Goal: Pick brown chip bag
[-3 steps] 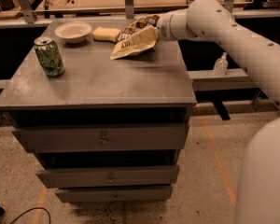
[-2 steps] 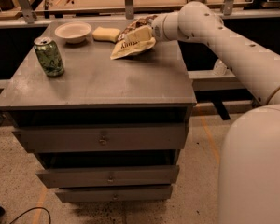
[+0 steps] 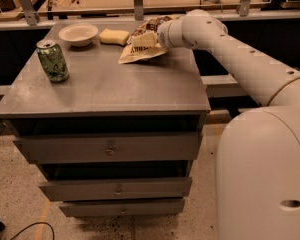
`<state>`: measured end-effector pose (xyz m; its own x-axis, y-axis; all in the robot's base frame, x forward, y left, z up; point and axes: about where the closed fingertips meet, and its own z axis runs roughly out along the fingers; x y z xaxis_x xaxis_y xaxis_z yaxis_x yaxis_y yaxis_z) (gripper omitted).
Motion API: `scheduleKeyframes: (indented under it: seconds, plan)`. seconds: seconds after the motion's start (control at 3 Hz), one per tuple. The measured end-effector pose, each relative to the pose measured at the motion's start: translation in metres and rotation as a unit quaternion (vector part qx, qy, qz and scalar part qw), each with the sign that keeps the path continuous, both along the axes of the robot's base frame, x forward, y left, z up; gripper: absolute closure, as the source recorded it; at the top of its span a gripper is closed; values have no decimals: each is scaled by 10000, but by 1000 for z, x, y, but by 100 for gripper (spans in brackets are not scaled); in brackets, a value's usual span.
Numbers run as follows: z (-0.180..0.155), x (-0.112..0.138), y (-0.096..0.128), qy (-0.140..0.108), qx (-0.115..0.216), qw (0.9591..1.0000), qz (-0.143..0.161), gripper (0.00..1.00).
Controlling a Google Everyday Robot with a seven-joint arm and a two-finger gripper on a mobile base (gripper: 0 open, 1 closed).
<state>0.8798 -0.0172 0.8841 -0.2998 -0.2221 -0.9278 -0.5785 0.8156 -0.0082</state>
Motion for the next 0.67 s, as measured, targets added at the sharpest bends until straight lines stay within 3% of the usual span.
scheduleKeyframes:
  seconds: [0.33, 0.67]
  plan:
    - [-15, 1, 5, 111, -27, 9999, 12, 42]
    - [-22, 0, 8, 160, -48, 9998, 59, 73]
